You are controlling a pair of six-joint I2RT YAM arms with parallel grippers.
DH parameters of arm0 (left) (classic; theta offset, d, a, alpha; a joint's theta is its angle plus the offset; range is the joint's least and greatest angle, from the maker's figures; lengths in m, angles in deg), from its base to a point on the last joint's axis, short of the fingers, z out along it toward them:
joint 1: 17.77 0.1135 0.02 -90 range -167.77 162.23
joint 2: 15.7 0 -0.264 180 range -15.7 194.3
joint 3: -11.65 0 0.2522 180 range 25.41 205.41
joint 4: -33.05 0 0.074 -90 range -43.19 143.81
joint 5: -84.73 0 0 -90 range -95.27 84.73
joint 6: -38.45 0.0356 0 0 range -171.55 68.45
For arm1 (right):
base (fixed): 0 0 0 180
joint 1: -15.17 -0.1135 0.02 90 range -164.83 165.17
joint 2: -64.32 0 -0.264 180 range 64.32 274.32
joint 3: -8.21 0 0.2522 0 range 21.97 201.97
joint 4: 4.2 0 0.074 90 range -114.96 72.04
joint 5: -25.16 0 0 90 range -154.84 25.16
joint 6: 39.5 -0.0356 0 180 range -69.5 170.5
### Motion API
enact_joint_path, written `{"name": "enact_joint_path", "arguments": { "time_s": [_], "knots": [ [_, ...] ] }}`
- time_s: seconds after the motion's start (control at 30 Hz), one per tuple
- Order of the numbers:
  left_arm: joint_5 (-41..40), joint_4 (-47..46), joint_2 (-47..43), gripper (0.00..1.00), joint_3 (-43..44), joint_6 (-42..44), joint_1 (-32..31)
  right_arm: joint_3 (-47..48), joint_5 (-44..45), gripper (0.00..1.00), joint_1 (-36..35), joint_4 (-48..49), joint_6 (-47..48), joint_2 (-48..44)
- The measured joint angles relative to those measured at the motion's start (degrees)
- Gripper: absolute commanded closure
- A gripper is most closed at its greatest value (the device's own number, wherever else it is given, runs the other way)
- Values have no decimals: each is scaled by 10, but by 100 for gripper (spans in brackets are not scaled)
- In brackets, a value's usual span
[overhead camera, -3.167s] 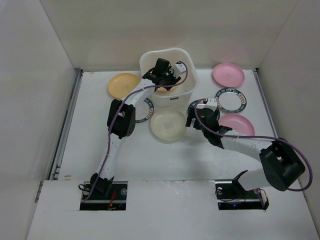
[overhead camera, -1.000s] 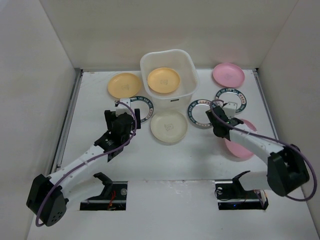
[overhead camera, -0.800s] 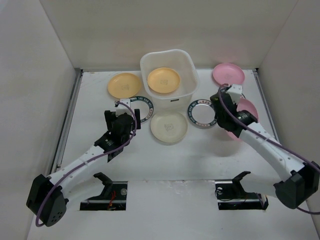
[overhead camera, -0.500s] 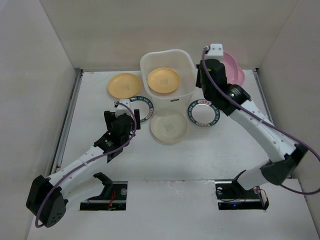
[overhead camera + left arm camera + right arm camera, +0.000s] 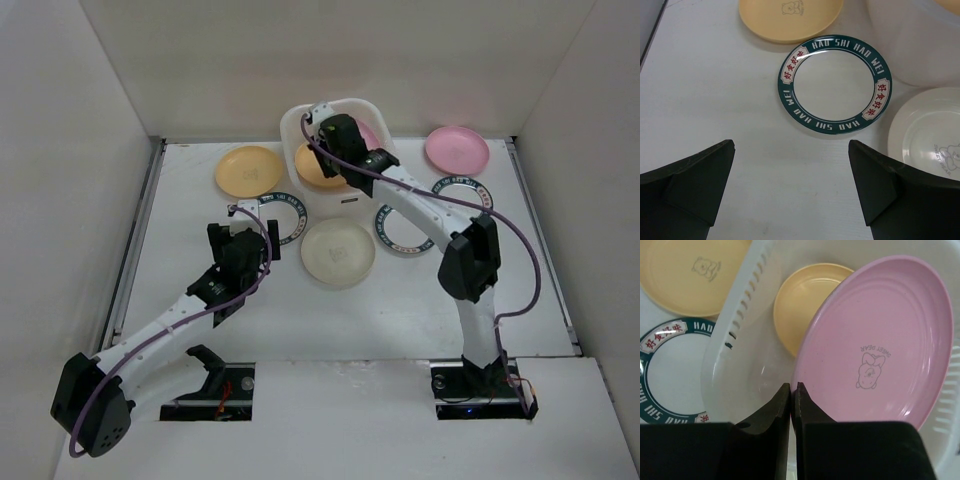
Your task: Place the plates into the plastic bin on the countertop
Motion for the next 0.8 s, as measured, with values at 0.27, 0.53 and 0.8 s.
{"name": "enact_joint_path", "arguments": {
  "time_s": [0.27, 0.53, 0.8],
  "knots": [
    [0, 0, 0, 0, 0, 0, -1, 8, -76, 92, 27, 38, 12, 73],
    [1, 0, 1, 0, 0, -1, -5, 98, -97, 68, 54, 58, 7, 160],
    [4, -4, 29, 0, 0, -4, -5, 103, -97, 39, 59, 70, -5, 164]
  ]
}}
